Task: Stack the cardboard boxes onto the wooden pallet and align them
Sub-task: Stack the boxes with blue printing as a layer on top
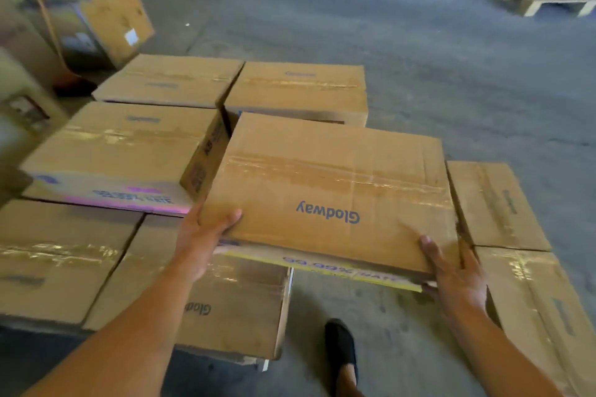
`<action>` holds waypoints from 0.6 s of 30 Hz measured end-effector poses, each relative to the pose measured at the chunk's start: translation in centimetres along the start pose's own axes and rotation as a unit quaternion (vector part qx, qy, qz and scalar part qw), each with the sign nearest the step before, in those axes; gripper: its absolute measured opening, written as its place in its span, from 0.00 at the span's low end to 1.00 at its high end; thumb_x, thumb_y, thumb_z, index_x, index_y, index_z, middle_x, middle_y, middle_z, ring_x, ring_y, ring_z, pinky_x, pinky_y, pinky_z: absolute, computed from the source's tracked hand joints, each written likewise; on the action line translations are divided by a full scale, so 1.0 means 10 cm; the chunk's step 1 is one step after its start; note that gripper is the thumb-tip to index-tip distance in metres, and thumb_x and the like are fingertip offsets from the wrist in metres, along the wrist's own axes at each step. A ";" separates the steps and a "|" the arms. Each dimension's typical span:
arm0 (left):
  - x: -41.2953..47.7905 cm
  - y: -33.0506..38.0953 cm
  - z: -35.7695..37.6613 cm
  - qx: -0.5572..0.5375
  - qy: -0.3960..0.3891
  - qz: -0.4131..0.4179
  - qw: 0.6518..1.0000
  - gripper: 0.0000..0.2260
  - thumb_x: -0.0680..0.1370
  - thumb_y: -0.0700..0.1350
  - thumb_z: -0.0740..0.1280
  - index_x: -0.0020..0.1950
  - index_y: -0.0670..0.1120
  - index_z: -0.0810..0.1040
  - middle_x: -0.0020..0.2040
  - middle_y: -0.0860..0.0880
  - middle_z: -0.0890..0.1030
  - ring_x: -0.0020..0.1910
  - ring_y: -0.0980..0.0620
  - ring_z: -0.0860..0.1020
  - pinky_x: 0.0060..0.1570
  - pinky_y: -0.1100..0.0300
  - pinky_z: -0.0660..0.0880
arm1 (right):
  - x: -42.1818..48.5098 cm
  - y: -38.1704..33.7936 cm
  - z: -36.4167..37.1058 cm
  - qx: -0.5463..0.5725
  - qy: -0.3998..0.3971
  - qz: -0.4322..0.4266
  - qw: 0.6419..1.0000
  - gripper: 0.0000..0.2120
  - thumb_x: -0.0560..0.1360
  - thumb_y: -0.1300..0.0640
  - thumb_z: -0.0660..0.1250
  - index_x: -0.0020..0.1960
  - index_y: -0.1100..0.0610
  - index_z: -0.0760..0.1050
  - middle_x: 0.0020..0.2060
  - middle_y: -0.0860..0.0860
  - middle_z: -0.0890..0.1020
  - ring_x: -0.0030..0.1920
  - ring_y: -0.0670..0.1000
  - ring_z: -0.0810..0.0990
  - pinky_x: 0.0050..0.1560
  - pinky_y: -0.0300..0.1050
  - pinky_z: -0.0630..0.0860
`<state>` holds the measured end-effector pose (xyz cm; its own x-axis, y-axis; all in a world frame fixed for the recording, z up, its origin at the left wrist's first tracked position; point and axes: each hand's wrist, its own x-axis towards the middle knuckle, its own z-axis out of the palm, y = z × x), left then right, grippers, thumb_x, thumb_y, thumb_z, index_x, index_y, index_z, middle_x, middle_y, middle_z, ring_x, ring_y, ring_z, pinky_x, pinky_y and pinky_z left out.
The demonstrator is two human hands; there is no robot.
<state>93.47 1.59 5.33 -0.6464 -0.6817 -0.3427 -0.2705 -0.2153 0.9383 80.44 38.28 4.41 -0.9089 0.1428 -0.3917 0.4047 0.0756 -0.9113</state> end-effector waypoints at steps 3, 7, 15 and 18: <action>0.33 -0.01 -0.08 0.006 0.034 0.006 0.999 0.26 0.71 0.44 0.78 0.67 0.53 0.74 0.53 0.55 0.83 0.47 0.55 0.84 0.42 0.47 0.83 | 0.29 0.04 0.38 -0.019 -0.028 -0.003 0.999 0.41 0.68 0.40 0.77 0.77 0.48 0.66 0.63 0.52 0.79 0.57 0.60 0.81 0.52 0.64 0.82; 0.77 -0.08 -0.09 0.019 0.090 -0.013 0.996 0.28 0.72 0.43 0.78 0.68 0.52 0.71 0.53 0.53 0.82 0.44 0.56 0.84 0.35 0.55 0.82 | 0.67 0.06 0.81 -0.024 -0.044 0.018 0.999 0.38 0.71 0.43 0.76 0.77 0.49 0.66 0.60 0.49 0.78 0.57 0.56 0.79 0.54 0.63 0.82; 1.54 -0.31 -0.02 0.028 0.238 -0.104 0.965 0.29 0.63 0.51 0.83 0.58 0.41 0.78 0.51 0.46 0.83 0.49 0.42 0.84 0.47 0.45 0.83 | 1.34 0.01 1.49 -0.061 -0.058 0.039 0.996 0.27 0.71 0.47 0.78 0.69 0.46 0.76 0.50 0.40 0.83 0.54 0.49 0.83 0.57 0.60 0.81; 1.70 -0.34 0.01 0.017 0.292 -0.111 0.950 0.33 0.56 0.59 0.84 0.52 0.43 0.79 0.49 0.46 0.84 0.47 0.43 0.85 0.48 0.45 0.83 | 1.47 0.00 1.64 -0.075 -0.063 0.037 0.995 0.19 0.72 0.48 0.78 0.61 0.43 0.79 0.46 0.39 0.85 0.51 0.48 0.84 0.54 0.60 0.82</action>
<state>83.28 -9.18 -3.73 -0.0665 -0.8958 -0.4394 -0.3831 -0.3837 0.8402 65.40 24.23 -3.43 -0.8780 0.0298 -0.4777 0.4721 0.2180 -0.8541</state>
